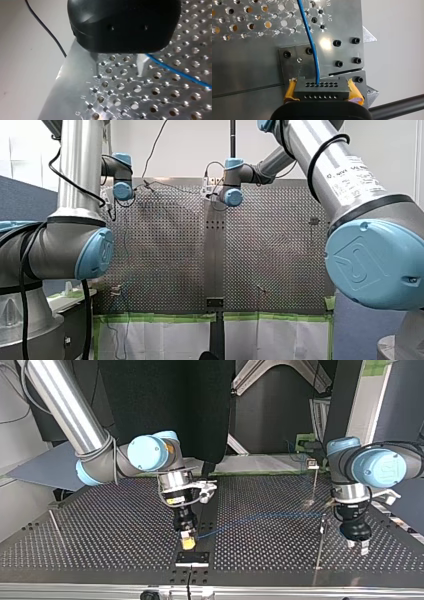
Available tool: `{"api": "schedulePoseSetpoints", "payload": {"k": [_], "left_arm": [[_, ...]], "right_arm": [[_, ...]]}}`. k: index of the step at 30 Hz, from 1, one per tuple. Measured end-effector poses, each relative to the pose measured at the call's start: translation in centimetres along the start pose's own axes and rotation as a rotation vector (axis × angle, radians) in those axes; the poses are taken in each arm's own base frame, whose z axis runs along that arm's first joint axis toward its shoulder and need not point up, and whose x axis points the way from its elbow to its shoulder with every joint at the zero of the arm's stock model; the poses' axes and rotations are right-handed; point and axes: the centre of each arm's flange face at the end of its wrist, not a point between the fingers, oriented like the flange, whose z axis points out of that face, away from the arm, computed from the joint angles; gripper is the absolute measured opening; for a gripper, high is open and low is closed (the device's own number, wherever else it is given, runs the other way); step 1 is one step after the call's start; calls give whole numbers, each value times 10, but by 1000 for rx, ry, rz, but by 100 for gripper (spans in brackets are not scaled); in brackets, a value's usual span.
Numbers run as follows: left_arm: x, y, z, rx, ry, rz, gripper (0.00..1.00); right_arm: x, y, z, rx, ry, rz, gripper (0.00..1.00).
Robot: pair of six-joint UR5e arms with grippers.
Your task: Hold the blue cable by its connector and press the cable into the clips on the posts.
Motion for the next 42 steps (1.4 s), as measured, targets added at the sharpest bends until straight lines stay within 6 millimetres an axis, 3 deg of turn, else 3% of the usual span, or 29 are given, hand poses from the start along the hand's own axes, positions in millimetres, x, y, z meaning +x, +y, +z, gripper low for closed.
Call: {"api": "schedulePoseSetpoints", "payload": {"k": [7, 16, 36, 42], "left_arm": [[0, 1, -7, -15, 49, 2, 100], [-25, -4, -28, -23, 69, -47, 100], [-23, -22, -129, 37, 265, -50, 100], [-37, -23, -150, 11, 273, -44, 100]], "right_arm": [[0, 1, 0, -1, -2, -1, 0], [0, 0, 0, 0, -4, -2, 0], [-1, -12, -6, 14, -33, -26, 0], [-3, -21, -10, 25, -54, -40, 0]]}}
